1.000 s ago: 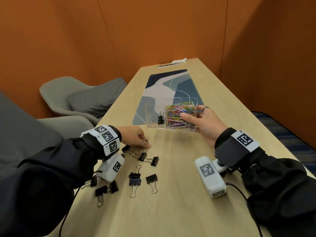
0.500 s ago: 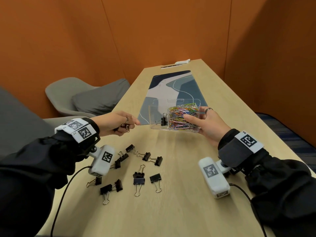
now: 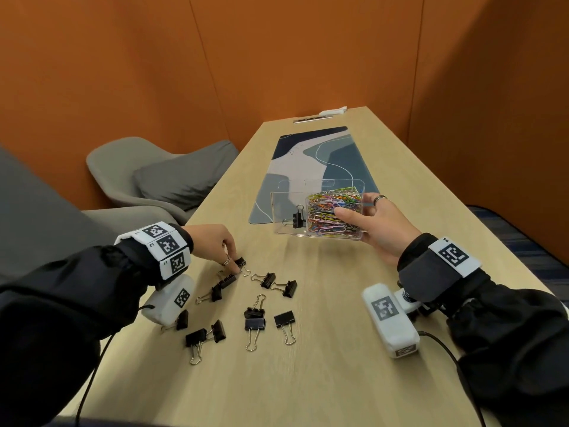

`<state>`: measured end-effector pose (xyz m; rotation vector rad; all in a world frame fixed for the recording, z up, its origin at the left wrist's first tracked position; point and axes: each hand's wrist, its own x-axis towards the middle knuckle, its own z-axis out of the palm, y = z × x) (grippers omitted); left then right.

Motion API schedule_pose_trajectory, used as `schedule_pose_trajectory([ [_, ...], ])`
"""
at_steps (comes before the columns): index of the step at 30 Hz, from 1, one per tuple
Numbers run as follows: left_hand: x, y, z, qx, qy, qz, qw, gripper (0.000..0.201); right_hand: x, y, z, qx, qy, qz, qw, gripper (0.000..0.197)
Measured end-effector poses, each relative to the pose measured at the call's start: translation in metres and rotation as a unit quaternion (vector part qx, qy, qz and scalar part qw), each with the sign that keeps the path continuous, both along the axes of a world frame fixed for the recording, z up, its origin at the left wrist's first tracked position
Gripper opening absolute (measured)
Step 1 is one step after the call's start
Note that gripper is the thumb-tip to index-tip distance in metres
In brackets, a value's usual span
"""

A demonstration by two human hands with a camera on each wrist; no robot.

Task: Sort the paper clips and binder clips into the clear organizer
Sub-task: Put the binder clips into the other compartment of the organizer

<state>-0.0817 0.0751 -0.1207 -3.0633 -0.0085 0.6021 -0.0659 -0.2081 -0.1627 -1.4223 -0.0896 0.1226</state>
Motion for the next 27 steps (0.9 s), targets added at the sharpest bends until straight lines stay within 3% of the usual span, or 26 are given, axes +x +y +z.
schedule_pose_trajectory([
  [6,0.004,-0.002,-0.006,0.007,0.003,-0.025,1.000,0.029,-0.001,0.000,0.001,-0.008,-0.005,0.003,1.000,0.086],
  [10,0.004,-0.001,0.000,0.000,-0.012,-0.039,0.999,0.027,-0.001,0.000,0.001,-0.003,0.000,0.002,1.000,0.073],
  [17,0.004,-0.009,0.064,-0.090,-0.127,-0.021,0.987,0.022,-0.003,0.001,0.001,-0.017,-0.005,0.024,1.000,0.070],
  [21,0.006,-0.035,0.089,-0.120,-0.187,-0.043,0.974,0.021,-0.007,0.003,0.004,-0.034,-0.014,0.044,0.998,0.087],
  [23,0.009,-0.050,0.094,-0.098,-0.194,-0.066,0.974,0.019,-0.008,0.004,0.005,-0.040,-0.017,0.050,0.998,0.086],
  [27,0.013,-0.076,0.094,-0.004,-0.158,-0.102,0.982,0.018,-0.010,0.004,0.005,-0.037,-0.021,0.056,0.998,0.062],
])
